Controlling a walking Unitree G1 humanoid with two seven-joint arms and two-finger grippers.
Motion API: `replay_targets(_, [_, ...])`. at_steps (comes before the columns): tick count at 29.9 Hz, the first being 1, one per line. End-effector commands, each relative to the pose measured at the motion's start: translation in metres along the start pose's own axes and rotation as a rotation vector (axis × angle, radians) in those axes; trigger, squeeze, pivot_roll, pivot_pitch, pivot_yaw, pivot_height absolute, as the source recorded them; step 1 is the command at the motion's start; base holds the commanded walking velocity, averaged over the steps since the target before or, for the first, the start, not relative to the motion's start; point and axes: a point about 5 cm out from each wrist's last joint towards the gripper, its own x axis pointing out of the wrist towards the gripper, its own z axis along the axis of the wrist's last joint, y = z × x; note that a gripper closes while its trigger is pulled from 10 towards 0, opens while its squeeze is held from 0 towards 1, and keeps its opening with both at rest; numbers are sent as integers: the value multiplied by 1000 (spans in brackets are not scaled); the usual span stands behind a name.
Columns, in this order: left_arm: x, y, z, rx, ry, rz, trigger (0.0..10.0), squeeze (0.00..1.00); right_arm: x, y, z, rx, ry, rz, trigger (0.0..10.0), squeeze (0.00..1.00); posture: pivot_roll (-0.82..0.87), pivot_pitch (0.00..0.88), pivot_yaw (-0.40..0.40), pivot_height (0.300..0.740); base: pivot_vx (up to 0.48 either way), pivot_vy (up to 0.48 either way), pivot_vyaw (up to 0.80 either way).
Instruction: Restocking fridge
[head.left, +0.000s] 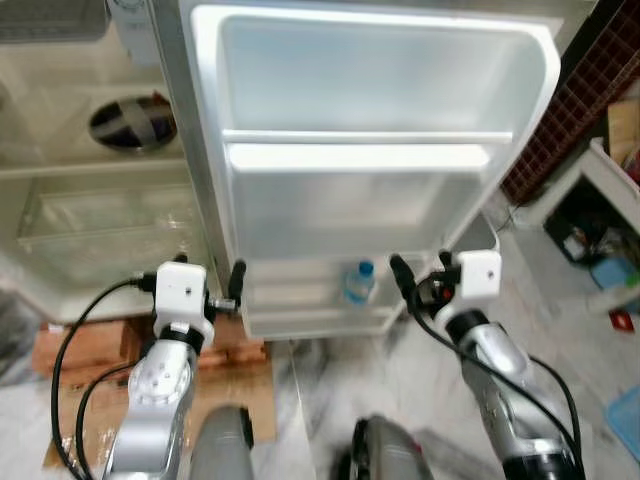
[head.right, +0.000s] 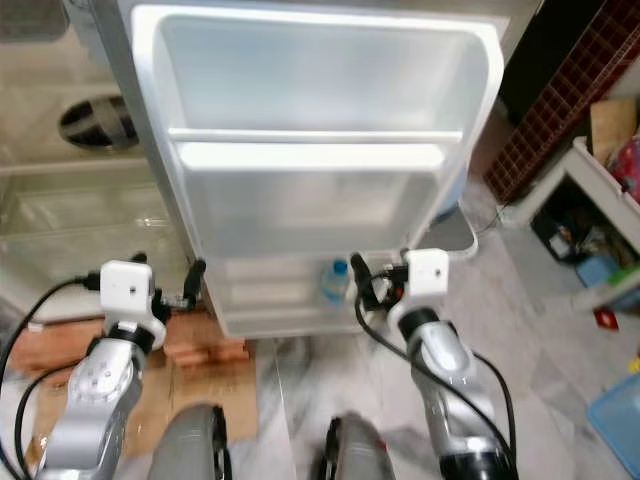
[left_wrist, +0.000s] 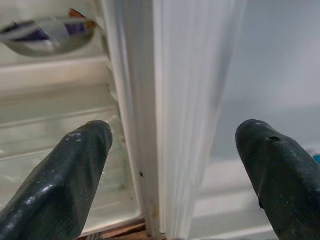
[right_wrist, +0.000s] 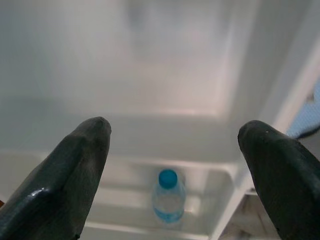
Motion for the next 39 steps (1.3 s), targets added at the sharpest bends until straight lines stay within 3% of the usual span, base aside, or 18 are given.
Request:
replay_targets(1, [-1,-2,-2,6,6,-5,10000,0,-3,-6,0,-2,8,-33,10000,0,35,38,-78,739,0,0,0])
replay_targets(11, [2,-5,-3,-15,16,-33,10000,0,0,-5,-3,37,16,-45,10000,0,36,27,-79,740,0,0,0])
replay_targets(15, [3,-8,-1,-18,-3,-43,10000,0,2,-14,-11,25,85,-102,10000,0,33,23,-81,740,0,-72,0])
replay_targets(23, [2,-9,-1,-21,-8,-41,10000,0,9,-26,-10,16,110,-88,10000,0,30,31,-81,740,0,-320,0])
replay_targets(27, [2,-10,0,-25,-11,-45,10000,0,15,-25,-12,50,149,-14,10000,0,35,38,-82,740,0,-429,0])
replay_targets(32, [2,-8,0,-26,-11,-39,10000,0,20,-19,-5,-37,125,55,10000,0,36,40,-82,740,0,-470,0])
replay_targets(39, [1,-8,0,-25,-11,-37,10000,0,7,5,-15,-6,221,445,10000,0,42,41,-79,740,0,-468,0])
